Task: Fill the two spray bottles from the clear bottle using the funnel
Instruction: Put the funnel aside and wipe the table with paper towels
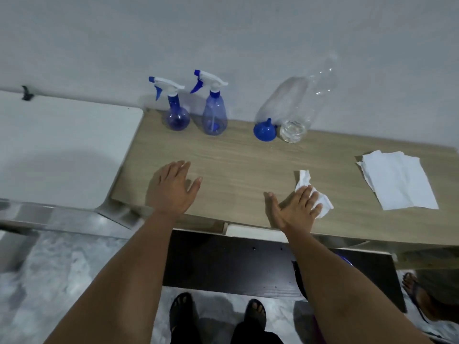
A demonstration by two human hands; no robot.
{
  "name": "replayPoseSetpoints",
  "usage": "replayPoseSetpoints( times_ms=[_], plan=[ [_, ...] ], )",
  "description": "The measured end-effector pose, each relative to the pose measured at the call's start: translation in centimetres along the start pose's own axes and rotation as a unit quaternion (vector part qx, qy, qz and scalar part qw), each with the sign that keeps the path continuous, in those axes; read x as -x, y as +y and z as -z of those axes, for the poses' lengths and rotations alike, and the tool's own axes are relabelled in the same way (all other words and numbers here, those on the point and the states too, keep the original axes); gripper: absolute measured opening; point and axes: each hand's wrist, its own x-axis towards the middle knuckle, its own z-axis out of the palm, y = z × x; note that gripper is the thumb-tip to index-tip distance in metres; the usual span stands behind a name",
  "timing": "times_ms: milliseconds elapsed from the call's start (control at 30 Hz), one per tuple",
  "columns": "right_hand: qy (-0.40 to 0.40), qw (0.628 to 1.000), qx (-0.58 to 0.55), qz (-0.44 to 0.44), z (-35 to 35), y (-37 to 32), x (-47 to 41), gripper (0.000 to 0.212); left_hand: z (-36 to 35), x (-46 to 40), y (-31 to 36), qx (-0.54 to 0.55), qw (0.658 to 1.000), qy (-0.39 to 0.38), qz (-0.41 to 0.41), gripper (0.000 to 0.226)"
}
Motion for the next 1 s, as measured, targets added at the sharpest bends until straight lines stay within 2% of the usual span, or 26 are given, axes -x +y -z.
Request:
replayPoseSetpoints(
  times_ms=[233,433,533,600,700,867,1000],
  plan=[
    [-0.004,0.998,0.003,0.063,-4.4,-14.6,3.6,0.118,2.2,-1.0,-8.4,0.029,1.000,0.007,-0.004,0.062],
    [-0.041,0.979,0.016,0.197,-8.8,-28.0,8.4,0.113,5.2,-1.2,-15.9,0.027,0.999,0.025,-0.006,0.062],
    [-0.074,0.956,0.039,0.280,-10.5,-33.5,11.2,0.112,6.2,-0.8,-19.3,0.032,0.999,0.039,0.015,0.062],
    [-0.089,0.936,0.079,0.332,-11.7,-35.7,12.9,0.101,6.6,-0.3,-21.0,0.030,0.998,0.045,0.027,0.060],
    [-0.077,0.911,0.108,0.390,-12.9,-35.6,14.6,0.095,7.0,0.4,-22.4,0.025,0.997,0.055,0.037,0.058],
    [-0.039,0.850,0.143,0.505,-13.3,-29.4,15.0,0.095,7.6,0.9,-20.8,0.037,0.997,0.051,0.048,0.061],
    [-0.008,0.840,0.122,0.529,-13.0,-24.1,15.0,0.097,7.2,0.6,-17.4,0.047,0.997,0.043,0.031,0.065]
  ],
)
